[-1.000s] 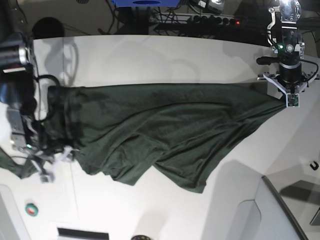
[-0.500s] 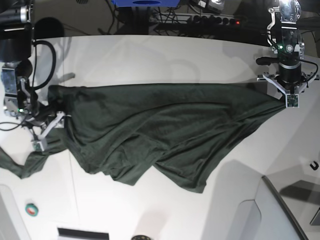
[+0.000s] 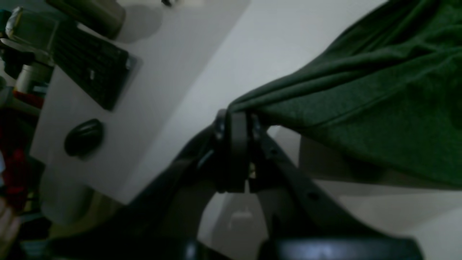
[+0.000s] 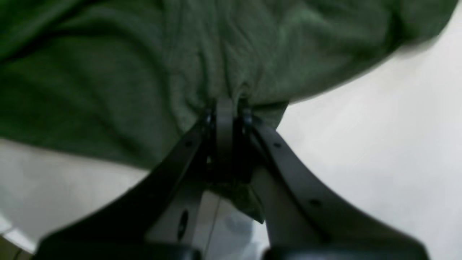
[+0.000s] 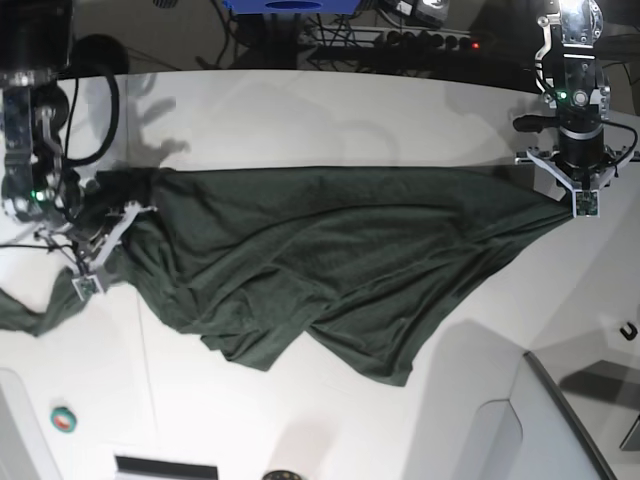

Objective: Layout the t-shirt on the table in an organized manner, then fold the t-shirt properly
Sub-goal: 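Pull the held shirt corners apart with both grippers to stretch it, then lift and swing the shirt with both grippers, laying it lengthwise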

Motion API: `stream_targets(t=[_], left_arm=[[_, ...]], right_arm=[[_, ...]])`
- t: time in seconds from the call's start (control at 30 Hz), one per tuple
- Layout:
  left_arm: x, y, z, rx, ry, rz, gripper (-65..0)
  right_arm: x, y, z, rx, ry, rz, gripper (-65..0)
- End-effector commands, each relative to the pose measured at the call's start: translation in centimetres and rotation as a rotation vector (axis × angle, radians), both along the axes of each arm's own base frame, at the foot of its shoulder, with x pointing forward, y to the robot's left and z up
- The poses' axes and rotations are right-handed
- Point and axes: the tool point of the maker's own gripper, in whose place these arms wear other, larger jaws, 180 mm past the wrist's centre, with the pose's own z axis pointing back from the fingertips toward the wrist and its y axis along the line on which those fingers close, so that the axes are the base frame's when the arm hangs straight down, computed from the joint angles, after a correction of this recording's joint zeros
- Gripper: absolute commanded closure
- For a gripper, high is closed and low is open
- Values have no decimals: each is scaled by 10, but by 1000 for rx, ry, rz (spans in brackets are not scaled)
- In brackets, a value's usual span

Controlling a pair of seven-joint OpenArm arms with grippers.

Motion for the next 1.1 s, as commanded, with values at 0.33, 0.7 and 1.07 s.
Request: stream_targets(t=[0.33, 0.7, 1.07], left_arm=[[33, 36, 116, 126, -312, 67, 0], [130, -19, 138, -53, -387, 20, 0], [187, -42, 58, -176, -197, 31, 0]], right_arm=[[-20, -42, 109, -115, -201, -93, -5], [43, -73, 150, -135, -264, -168, -5], [78, -80, 75, -68, -140, -157, -3]])
